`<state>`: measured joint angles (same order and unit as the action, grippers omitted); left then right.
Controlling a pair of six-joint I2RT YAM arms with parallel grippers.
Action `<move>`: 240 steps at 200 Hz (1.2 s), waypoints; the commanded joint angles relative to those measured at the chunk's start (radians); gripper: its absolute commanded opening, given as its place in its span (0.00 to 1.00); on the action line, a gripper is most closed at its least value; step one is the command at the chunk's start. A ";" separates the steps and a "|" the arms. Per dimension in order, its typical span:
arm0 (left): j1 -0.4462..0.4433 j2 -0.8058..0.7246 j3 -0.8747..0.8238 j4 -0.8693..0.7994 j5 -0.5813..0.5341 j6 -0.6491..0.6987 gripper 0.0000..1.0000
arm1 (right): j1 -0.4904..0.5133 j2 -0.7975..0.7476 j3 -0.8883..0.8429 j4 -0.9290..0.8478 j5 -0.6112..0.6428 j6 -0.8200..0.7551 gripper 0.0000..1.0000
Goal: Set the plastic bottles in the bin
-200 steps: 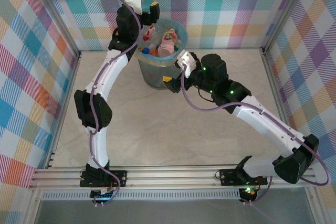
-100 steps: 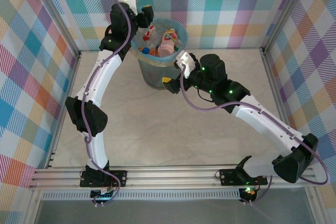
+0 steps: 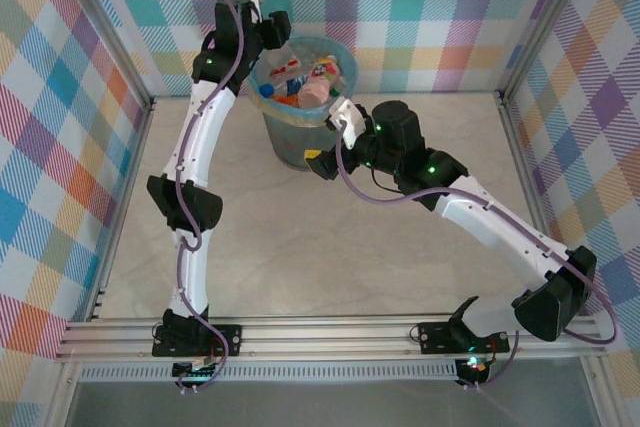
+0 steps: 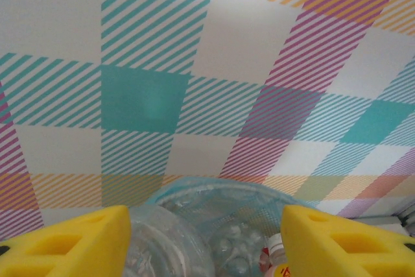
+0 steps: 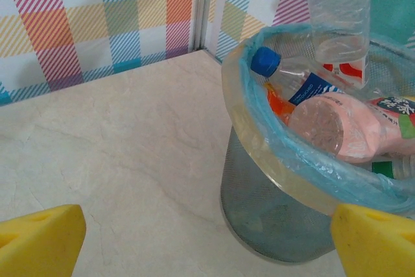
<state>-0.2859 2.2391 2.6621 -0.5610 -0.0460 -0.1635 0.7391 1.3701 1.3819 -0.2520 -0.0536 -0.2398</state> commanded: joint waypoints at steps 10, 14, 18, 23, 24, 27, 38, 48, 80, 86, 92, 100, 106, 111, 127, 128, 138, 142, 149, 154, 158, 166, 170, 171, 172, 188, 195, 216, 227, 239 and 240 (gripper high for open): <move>0.004 0.053 0.049 -0.087 0.039 -0.028 0.60 | -0.004 0.009 0.037 -0.014 -0.019 0.027 0.97; 0.004 0.060 0.049 -0.089 0.043 -0.029 0.60 | -0.004 0.010 0.039 -0.018 -0.020 0.027 0.97; 0.004 0.066 0.050 -0.089 0.045 -0.030 0.59 | -0.004 0.012 0.041 -0.023 -0.020 0.027 0.96; 0.004 0.074 0.049 -0.091 0.048 -0.031 0.58 | -0.004 0.013 0.043 -0.027 -0.020 0.026 0.97; 0.004 0.075 0.050 -0.091 0.049 -0.031 0.58 | -0.004 0.013 0.044 -0.027 -0.020 0.026 0.97; 0.004 0.079 0.049 -0.091 0.050 -0.032 0.57 | -0.004 0.013 0.045 -0.030 -0.020 0.026 0.97; 0.004 0.094 0.049 -0.093 0.059 -0.036 0.56 | -0.004 0.014 0.045 -0.032 -0.020 0.027 0.97; 0.004 0.106 0.049 -0.096 0.069 -0.038 0.55 | -0.004 0.013 0.045 -0.034 -0.019 0.028 0.97; 0.004 0.139 0.050 -0.120 0.079 -0.041 0.54 | -0.005 0.022 0.047 -0.038 -0.022 0.031 0.97; 0.004 0.145 0.049 -0.127 0.081 -0.041 0.54 | -0.004 0.025 0.049 -0.038 -0.022 0.031 0.97; 0.004 0.151 0.050 -0.133 0.084 -0.041 0.54 | -0.004 0.028 0.050 -0.041 -0.023 0.031 0.97; 0.004 0.159 0.049 -0.140 0.090 -0.042 0.54 | -0.004 0.034 0.054 -0.045 -0.024 0.031 0.97; 0.003 0.165 0.050 -0.144 0.094 -0.043 0.54 | -0.005 0.037 0.058 -0.047 -0.026 0.033 0.97; 0.002 0.171 0.050 -0.147 0.098 -0.042 0.54 | -0.005 0.040 0.059 -0.047 -0.026 0.033 0.97; -0.001 0.188 0.049 -0.159 0.099 -0.044 0.54 | -0.004 0.047 0.061 -0.050 -0.031 0.034 0.96; -0.001 0.189 0.049 -0.161 0.100 -0.044 0.54 | -0.004 0.047 0.063 -0.050 -0.031 0.034 0.97; -0.002 0.197 0.049 -0.167 0.104 -0.044 0.54 | -0.004 0.052 0.066 -0.055 -0.032 0.034 0.97; -0.004 0.200 0.049 -0.169 0.106 -0.044 0.54 | -0.004 0.055 0.066 -0.055 -0.032 0.036 0.96; -0.006 0.205 0.050 -0.171 0.107 -0.043 0.55 | -0.005 0.057 0.068 -0.058 -0.032 0.036 0.97; -0.008 0.207 0.049 -0.171 0.107 -0.044 0.55 | -0.004 0.059 0.070 -0.060 -0.032 0.036 0.96; -0.009 0.210 0.050 -0.171 0.109 -0.044 0.55 | -0.005 0.060 0.071 -0.061 -0.032 0.036 0.97; -0.011 0.213 0.049 -0.169 0.113 -0.044 0.55 | -0.004 0.062 0.072 -0.066 -0.032 0.036 0.97; -0.012 0.216 0.050 -0.168 0.115 -0.044 0.55 | -0.004 0.061 0.074 -0.067 -0.032 0.036 0.96; -0.013 0.216 0.050 -0.168 0.115 -0.044 0.55 | -0.004 0.063 0.075 -0.068 -0.032 0.035 0.97; -0.013 0.217 0.050 -0.168 0.115 -0.044 0.55 | -0.004 0.064 0.075 -0.068 -0.032 0.035 0.97; -0.015 0.218 0.050 -0.172 0.114 -0.043 0.56 | -0.005 0.063 0.081 -0.074 -0.032 0.036 0.97; -0.015 0.220 0.050 -0.175 0.115 -0.042 0.56 | -0.004 0.061 0.082 -0.074 -0.031 0.036 0.97; -0.016 0.212 0.053 -0.171 0.129 -0.045 0.58 | -0.004 0.064 0.086 -0.077 -0.032 0.036 0.97; -0.016 0.199 0.062 -0.165 0.135 -0.050 0.60 | -0.004 0.064 0.093 -0.081 -0.034 0.037 0.97; -0.016 0.177 0.084 -0.155 0.134 -0.057 0.67 | -0.004 0.061 0.098 -0.085 -0.036 0.040 0.97; -0.016 0.175 0.085 -0.155 0.133 -0.057 0.68 | -0.004 0.061 0.099 -0.085 -0.037 0.041 0.97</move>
<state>-0.2893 2.4077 2.7205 -0.6231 0.0441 -0.1928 0.7387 1.4307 1.4395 -0.3206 -0.0692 -0.2176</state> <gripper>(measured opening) 0.623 0.966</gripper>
